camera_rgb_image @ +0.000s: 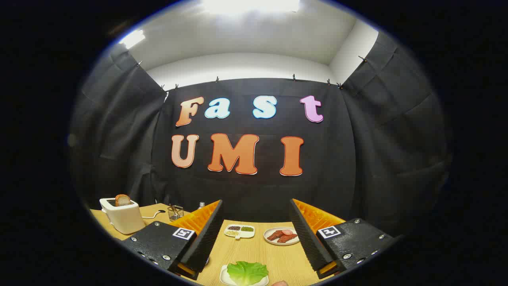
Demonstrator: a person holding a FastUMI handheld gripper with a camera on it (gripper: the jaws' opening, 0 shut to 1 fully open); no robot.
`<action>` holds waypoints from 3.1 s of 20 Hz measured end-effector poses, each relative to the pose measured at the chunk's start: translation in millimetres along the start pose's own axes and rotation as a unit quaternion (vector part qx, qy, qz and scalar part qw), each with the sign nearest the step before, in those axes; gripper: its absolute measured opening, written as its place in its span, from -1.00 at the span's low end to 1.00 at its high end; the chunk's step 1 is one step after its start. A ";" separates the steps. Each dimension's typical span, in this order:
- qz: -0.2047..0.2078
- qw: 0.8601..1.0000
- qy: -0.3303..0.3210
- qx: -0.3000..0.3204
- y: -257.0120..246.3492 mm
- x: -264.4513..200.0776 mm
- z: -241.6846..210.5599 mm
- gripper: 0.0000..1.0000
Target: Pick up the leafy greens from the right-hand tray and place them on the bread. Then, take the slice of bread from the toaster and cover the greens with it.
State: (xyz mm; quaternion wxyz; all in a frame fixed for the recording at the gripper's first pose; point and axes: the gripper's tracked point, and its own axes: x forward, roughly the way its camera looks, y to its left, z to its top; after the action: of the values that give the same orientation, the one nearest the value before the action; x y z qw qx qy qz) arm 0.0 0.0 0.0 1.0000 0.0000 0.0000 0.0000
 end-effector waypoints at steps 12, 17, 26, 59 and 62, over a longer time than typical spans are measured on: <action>-0.004 1.000 -0.003 0.003 3.1 0.2 2.0 0.94; -0.008 1.000 -0.010 -0.001 6.7 1.2 0.0 0.94; 0.025 0.999 0.027 -0.024 21.4 -2.4 -44.7 0.94; 0.120 0.859 0.496 0.032 56.7 21.4 -250.1 0.90; 0.115 0.836 0.535 0.028 55.5 13.4 -277.3 0.90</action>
State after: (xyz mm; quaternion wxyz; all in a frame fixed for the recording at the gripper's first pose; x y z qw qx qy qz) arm 13.4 55.5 -277.3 0.8364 0.0281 0.5352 0.1146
